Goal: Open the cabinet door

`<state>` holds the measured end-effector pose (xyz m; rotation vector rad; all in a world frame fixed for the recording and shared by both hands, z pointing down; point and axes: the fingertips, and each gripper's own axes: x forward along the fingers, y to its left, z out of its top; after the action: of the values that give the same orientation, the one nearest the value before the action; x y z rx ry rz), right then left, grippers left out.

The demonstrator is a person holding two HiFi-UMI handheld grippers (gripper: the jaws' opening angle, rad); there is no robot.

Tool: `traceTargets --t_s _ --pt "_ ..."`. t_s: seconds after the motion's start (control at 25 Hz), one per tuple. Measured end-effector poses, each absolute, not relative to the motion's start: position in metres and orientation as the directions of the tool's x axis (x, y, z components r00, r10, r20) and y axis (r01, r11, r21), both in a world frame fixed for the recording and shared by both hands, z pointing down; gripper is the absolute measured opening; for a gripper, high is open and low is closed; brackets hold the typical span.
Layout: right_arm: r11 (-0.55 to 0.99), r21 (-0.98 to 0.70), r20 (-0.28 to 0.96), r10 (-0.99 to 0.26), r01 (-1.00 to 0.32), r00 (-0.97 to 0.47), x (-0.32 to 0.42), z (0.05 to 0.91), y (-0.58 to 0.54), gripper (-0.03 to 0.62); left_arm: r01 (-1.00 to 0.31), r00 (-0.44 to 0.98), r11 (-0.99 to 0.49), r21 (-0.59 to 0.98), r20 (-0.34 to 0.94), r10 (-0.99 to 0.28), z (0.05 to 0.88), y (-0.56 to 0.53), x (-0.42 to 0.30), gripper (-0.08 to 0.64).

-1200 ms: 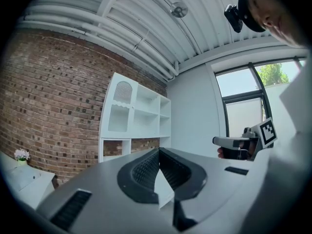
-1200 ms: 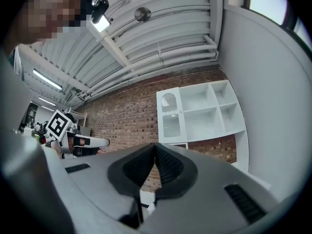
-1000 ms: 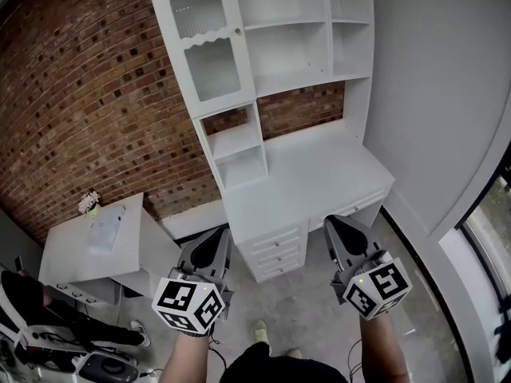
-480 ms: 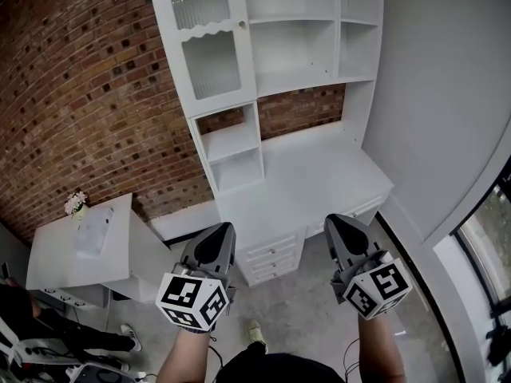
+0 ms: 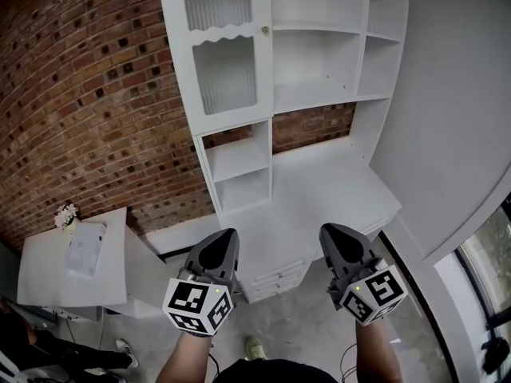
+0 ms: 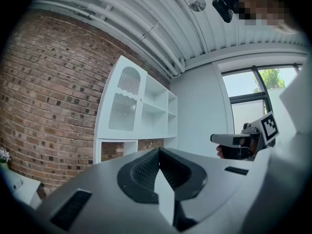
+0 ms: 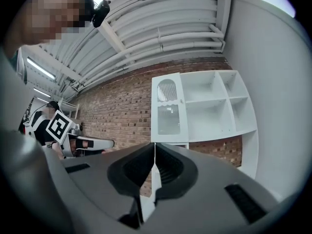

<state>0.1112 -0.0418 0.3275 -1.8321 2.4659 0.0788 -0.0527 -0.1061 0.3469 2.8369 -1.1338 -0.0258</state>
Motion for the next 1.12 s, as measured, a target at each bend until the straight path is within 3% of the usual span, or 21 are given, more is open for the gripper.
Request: traceTargets --t_s 0.56,1.12 --pt "0.275 0.026 -0.074 -0.958 -0.961 -0.276 0.087 0.332 -0.156 0.006 -0.669 0.741 -0.735 0.111 0.01 -0.672 0.359 -0.21 -0.067 0.006" --pt "0.418 0.023 -0.096 -0.903 -0.908 -0.418 0.124 0.328 -0.296 0.023 -0.747 0.662 -0.658 0.094 0.009 -0.75 0.349 -0.299 -0.032 0.006"
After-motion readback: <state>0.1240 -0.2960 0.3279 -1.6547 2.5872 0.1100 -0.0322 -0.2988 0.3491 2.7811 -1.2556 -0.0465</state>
